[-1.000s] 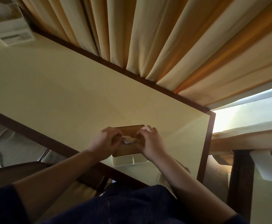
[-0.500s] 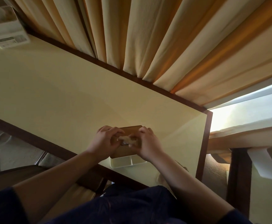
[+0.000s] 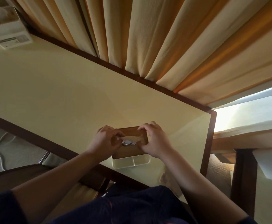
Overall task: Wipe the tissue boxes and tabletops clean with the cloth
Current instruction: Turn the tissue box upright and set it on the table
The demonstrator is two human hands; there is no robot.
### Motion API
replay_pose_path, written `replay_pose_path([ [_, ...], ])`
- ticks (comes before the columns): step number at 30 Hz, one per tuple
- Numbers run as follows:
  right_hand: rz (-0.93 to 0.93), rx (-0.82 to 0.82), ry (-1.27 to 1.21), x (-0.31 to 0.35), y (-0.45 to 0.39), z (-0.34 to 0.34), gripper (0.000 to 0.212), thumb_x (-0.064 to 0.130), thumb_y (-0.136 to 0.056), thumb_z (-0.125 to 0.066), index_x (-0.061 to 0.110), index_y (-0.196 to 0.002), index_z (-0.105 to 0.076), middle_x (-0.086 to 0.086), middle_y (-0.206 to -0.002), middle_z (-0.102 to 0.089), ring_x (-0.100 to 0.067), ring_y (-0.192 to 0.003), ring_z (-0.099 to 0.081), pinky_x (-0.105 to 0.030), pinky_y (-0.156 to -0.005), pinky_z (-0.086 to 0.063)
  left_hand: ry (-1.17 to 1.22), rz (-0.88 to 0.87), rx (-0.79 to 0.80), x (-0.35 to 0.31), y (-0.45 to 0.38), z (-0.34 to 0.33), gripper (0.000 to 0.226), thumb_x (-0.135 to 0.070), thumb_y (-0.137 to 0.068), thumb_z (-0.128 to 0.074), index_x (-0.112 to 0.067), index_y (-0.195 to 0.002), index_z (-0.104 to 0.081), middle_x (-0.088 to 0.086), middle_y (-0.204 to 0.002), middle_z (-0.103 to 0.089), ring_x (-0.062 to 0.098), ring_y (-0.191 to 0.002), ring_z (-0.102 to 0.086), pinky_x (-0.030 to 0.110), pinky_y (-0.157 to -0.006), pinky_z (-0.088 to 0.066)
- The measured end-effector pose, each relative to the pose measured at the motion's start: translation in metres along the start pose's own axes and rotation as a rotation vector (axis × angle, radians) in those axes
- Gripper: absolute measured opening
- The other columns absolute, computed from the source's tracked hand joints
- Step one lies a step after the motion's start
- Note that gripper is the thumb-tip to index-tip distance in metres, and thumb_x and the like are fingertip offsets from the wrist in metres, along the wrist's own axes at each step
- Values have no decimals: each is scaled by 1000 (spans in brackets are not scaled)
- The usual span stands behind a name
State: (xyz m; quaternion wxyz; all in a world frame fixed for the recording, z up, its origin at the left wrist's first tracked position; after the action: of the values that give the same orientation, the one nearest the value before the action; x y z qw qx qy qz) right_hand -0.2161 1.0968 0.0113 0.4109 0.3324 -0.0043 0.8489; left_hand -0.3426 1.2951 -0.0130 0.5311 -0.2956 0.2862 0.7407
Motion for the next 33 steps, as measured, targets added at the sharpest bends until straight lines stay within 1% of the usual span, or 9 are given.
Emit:
replay_pose_path([
  [4, 12, -12, 48, 0, 7, -9, 16, 33, -89, -77, 23, -102, -80, 4, -93, -71, -21, -85, -65, -33, -68, -49, -1, -6, 28, -3, 0, 1, 31, -46, -81, -55, -32, -99, -76, -17, -89, -67, 10, -93, -59, 38, -87, -50],
  [9, -131, 20, -74, 6, 7, -18, 23, 38, -94, -77, 30, -115, -80, 3, -103, -80, -21, -93, -74, -35, -79, -58, 4, -24, 21, -4, 0, 1, 32, -47, -82, -55, -29, -99, -77, -15, -88, -66, 10, -91, -58, 37, -84, -50],
  [15, -143, 5, 8, 8, 2, -20, 14, 27, -88, -77, 29, -102, -80, 4, -99, -71, -23, -91, -69, -34, -73, -53, 7, -63, -9, -6, 2, -2, 31, -48, -85, -57, -27, -96, -77, -18, -87, -68, 10, -91, -59, 40, -85, -52],
  [19, -146, 15, -118, 0, 1, -15, 16, 31, -85, -78, 33, -101, -77, 10, -98, -75, -13, -87, -68, -33, -76, -56, -26, -74, -28, -3, 6, -3, 39, -49, -83, -62, -28, -114, -72, -15, -112, -68, 14, -109, -58, 45, -94, -52],
  [23, -54, -46, -20, -9, 5, 3, 57, 46, -77, -75, 34, -131, -62, 10, -123, -60, -15, -110, -54, -35, -85, -50, -212, -46, 67, 2, 12, 1, 97, -78, -72, -66, -26, -151, -47, -7, -151, -46, 21, -139, -41, 50, -120, -35],
  [26, -37, 200, 188, -16, 4, 8, 123, 65, -68, -87, 40, -165, -15, 8, -169, -20, -25, -154, -20, -53, -120, -37, -410, 41, 238, 9, 14, 6, 146, -101, -51, -58, -19, -165, -18, -2, -165, -26, 24, -154, -22, 54, -129, -9],
  [28, -10, 335, 333, -19, 5, 3, 151, 71, -61, -89, 41, -164, 17, 10, -175, 3, -28, -161, 0, -57, -128, -18, -554, 45, 300, 11, 15, 6, 153, -102, -48, -59, -16, -166, -11, 1, -166, -26, 25, -155, -19, 56, -129, -3],
  [30, 13, 322, 389, -21, 6, -6, 154, 67, -62, -91, 36, -164, 20, 4, -175, -3, -29, -160, -5, -55, -130, -15, -630, 40, 320, 9, 14, 5, 149, -96, -52, -63, -14, -165, -13, 1, -162, -30, 25, -154, -22, 55, -129, -3],
  [33, 14, 226, 359, -27, 7, -8, 142, 64, -62, -91, 29, -166, -1, 4, -169, -19, -26, -155, -18, -51, -130, -17, -649, 35, 345, -6, 6, 9, 139, -87, -56, -68, -15, -163, -17, 0, -159, -32, 24, -152, -23, 57, -129, -2],
])
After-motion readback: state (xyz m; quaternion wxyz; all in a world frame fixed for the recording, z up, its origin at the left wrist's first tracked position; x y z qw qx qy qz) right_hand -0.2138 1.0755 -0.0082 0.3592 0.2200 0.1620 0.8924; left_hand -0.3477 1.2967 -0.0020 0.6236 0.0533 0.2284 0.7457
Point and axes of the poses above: each hand's wrist, its own y-axis away from the middle knuckle, its own z-axis out of the back of the hand, x = y × z, the point moved 2 cm from there along -y, towards the middle knuckle
